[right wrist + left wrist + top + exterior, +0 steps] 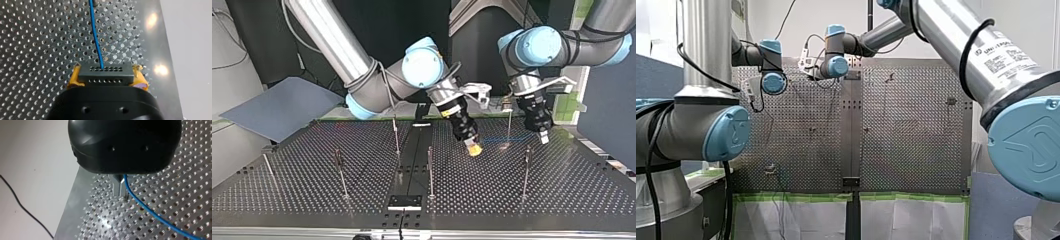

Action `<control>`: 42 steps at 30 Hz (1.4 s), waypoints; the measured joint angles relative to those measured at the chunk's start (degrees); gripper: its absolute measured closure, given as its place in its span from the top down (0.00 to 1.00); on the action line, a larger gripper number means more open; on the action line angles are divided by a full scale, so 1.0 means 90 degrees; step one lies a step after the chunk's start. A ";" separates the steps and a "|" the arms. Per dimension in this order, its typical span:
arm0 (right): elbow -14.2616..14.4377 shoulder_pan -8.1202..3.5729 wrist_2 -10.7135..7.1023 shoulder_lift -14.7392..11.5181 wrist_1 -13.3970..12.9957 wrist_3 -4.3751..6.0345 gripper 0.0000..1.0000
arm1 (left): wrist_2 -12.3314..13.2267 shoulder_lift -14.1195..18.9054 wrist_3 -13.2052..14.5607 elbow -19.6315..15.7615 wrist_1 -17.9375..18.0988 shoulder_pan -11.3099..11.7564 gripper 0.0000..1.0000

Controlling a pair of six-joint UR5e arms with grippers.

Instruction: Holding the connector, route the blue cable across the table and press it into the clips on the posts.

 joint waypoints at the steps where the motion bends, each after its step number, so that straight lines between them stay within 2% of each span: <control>1: -0.0072 0.0008 -0.0001 0.0019 0.0002 0.0004 0.00 | 0.0050 0.0000 -0.0002 0.0009 0.0010 0.0042 0.00; 5: -0.0230 0.0018 0.0003 0.0047 0.0011 0.0020 0.00 | 0.0317 -0.0002 -0.0039 0.0057 0.0085 0.0159 0.00; 10: -0.0305 0.0020 0.0012 0.0056 0.0026 0.0029 0.00 | 0.0460 -0.0033 -0.0124 0.0162 0.0119 0.0230 0.00; 17: -0.0313 0.0011 0.0033 0.0067 0.0108 0.0034 0.00 | 0.0557 -0.0321 -0.0206 0.0306 0.0142 0.0382 0.00; 24: -0.0312 -0.0031 0.0068 0.0078 0.0136 0.0021 0.00 | 0.0705 -0.0400 -0.0236 0.0410 0.0379 0.0544 0.00; 32: -0.0316 -0.0042 0.0056 0.0088 0.0117 -0.0007 0.00 | 0.1071 -0.0437 -0.0436 0.0534 0.0581 0.0695 0.00; 36: -0.0316 -0.0058 0.0054 0.0089 0.0112 -0.0018 0.00 | 0.1251 -0.0592 -0.0502 0.0610 0.0648 0.0753 0.00; 42: -0.0316 -0.0081 0.0046 0.0089 0.0117 -0.0047 0.00 | 0.1353 -0.0825 -0.0549 0.0695 0.0814 0.0866 0.00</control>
